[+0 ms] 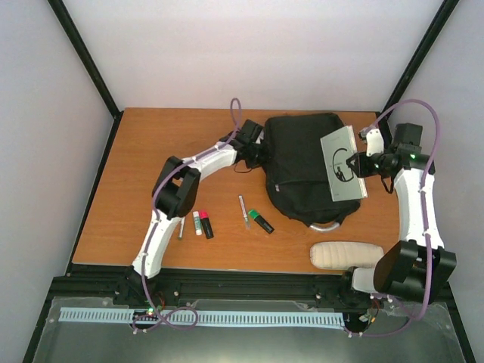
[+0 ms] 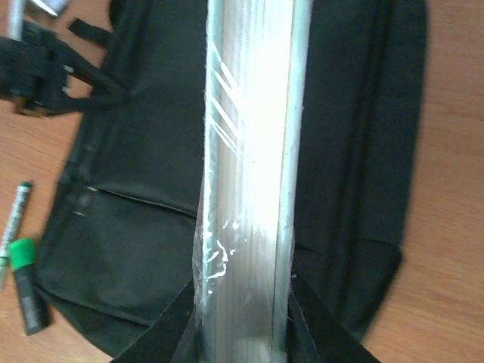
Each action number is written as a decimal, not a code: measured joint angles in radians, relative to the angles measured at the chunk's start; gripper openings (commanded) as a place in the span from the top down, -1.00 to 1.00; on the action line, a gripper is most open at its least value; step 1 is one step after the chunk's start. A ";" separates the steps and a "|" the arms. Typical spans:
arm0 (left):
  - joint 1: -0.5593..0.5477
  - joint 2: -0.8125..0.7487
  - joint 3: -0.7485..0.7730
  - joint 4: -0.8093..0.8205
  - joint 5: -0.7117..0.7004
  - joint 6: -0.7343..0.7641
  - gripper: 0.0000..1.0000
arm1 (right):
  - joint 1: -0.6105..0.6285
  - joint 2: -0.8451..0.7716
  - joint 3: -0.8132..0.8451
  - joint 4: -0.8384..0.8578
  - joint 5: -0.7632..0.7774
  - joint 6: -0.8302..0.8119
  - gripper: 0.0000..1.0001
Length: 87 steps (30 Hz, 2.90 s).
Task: Pack the student bag
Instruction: Adjust the student bag at the center of the board, then place the book in the student bag.
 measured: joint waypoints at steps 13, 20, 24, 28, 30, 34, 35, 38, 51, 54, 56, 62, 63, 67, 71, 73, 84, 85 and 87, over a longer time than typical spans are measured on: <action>0.136 -0.156 -0.260 0.077 -0.035 0.005 0.98 | 0.278 0.238 0.139 -0.026 0.251 -0.129 0.74; 0.136 -0.166 -0.282 0.093 -0.045 0.011 0.98 | 0.363 0.317 0.182 -0.022 0.322 -0.144 0.55; 0.136 -0.172 -0.288 0.092 -0.050 0.023 0.97 | 0.379 0.340 0.183 -0.022 0.340 -0.143 0.43; 0.136 -0.175 -0.288 0.084 -0.054 0.037 0.94 | 0.381 0.344 0.184 -0.041 0.364 -0.139 0.93; 0.136 -0.176 -0.288 0.080 -0.056 0.045 0.81 | 0.379 0.345 0.194 -0.051 0.369 -0.140 0.94; 0.136 -0.186 -0.285 0.049 -0.065 0.086 -0.03 | 0.359 0.345 0.239 -0.114 0.337 -0.132 0.94; 0.135 -0.192 -0.283 0.031 -0.074 0.099 -0.15 | 0.346 0.345 0.259 -0.137 0.316 -0.127 0.94; 0.135 -0.233 -0.284 -0.026 -0.098 0.126 -0.35 | 0.269 0.340 0.315 -0.169 0.231 -0.112 0.94; -0.055 -0.468 -0.188 -0.211 -0.144 0.634 -0.41 | -0.039 0.116 0.047 -0.012 -0.045 0.026 0.94; -0.124 -0.452 -0.187 -0.249 -0.093 0.734 -0.41 | -0.094 0.116 -0.008 0.040 -0.088 0.069 0.94; -0.155 -0.436 -0.187 -0.274 -0.069 0.785 -0.40 | -0.120 0.115 -0.032 0.064 -0.101 0.084 0.94; -0.220 -0.327 -0.135 -0.352 -0.056 0.874 -0.37 | -0.137 0.094 -0.097 0.117 -0.132 0.101 0.94; -0.229 -0.302 -0.125 -0.360 -0.056 0.881 -0.37 | -0.137 0.092 -0.102 0.121 -0.140 0.103 0.94; -0.254 -0.235 -0.100 -0.380 -0.036 0.890 -0.34 | -0.139 0.082 -0.107 0.134 -0.159 0.105 0.94; -0.272 -0.171 -0.045 -0.393 0.000 0.889 -0.34 | -0.139 0.081 -0.107 0.146 -0.170 0.105 0.94; -0.279 -0.148 -0.026 -0.393 0.010 0.889 -0.33 | -0.139 0.081 -0.108 0.151 -0.173 0.105 0.94; -0.327 -0.060 0.021 -0.390 -0.081 0.869 -0.12 | -0.139 0.081 -0.124 0.163 -0.181 0.105 0.94; -0.330 -0.060 0.021 -0.389 -0.090 0.868 -0.12 | -0.139 0.081 -0.124 0.163 -0.182 0.105 0.94; -0.340 -0.060 0.023 -0.389 -0.114 0.869 -0.11 | -0.139 0.081 -0.124 0.166 -0.183 0.105 0.94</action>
